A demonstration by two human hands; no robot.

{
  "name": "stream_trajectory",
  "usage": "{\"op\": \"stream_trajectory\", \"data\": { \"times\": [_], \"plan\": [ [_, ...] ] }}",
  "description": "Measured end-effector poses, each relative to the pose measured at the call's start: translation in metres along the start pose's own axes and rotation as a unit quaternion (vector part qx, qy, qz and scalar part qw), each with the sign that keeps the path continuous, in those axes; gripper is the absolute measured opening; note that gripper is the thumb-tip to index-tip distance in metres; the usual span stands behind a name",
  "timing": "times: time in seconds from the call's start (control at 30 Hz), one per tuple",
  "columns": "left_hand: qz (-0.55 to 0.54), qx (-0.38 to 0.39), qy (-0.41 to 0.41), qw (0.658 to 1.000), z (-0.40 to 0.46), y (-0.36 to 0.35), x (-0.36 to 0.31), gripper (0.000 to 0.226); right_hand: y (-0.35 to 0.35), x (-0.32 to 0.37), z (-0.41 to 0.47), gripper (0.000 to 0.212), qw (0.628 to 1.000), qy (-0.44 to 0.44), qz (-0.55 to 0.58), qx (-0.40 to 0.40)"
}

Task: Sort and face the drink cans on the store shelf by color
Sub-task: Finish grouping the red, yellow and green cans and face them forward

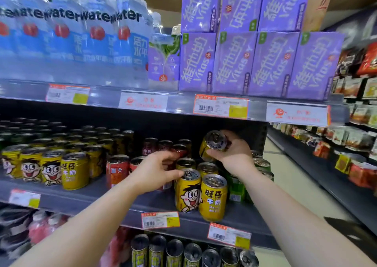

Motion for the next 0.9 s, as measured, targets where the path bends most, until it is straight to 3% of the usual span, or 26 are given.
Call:
{"op": "stream_trajectory", "data": {
  "times": [0.27,0.37,0.43,0.53,0.7,0.9],
  "plan": [
    [-0.007,-0.036,-0.008,0.999,0.008,0.002,0.009,0.054,-0.01,-0.015,0.012,0.066,0.993,-0.023,-0.108,0.03],
    [0.013,-0.039,-0.026,0.999,0.013,0.004,0.012,0.052,-0.012,-0.02,0.015,0.063,0.977,-0.053,-0.199,0.046],
    [0.038,-0.028,-0.047,0.998,0.021,0.006,0.016,0.054,-0.014,-0.023,0.017,0.068,0.96,-0.083,-0.262,0.061],
    [0.03,-0.012,-0.061,0.998,0.033,0.008,0.022,0.051,-0.017,-0.027,0.017,0.084,0.951,-0.124,-0.27,0.09],
    [0.045,0.03,-0.095,0.994,0.052,0.016,0.031,0.053,-0.015,-0.013,0.015,0.05,0.926,-0.167,-0.299,0.161],
    [0.047,0.079,-0.085,0.992,0.067,0.018,0.048,0.062,-0.019,-0.019,0.017,0.051,0.924,-0.168,-0.311,0.142]
  ]
}}
Point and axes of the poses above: each hand's wrist, its own z-axis towards the middle knuckle, its own y-axis out of the back of the hand, x = y × z, the point moved 3 cm from there along z, towards the middle knuckle, and after that the axes turned 8 degrees about z, right-handed, at the moved point
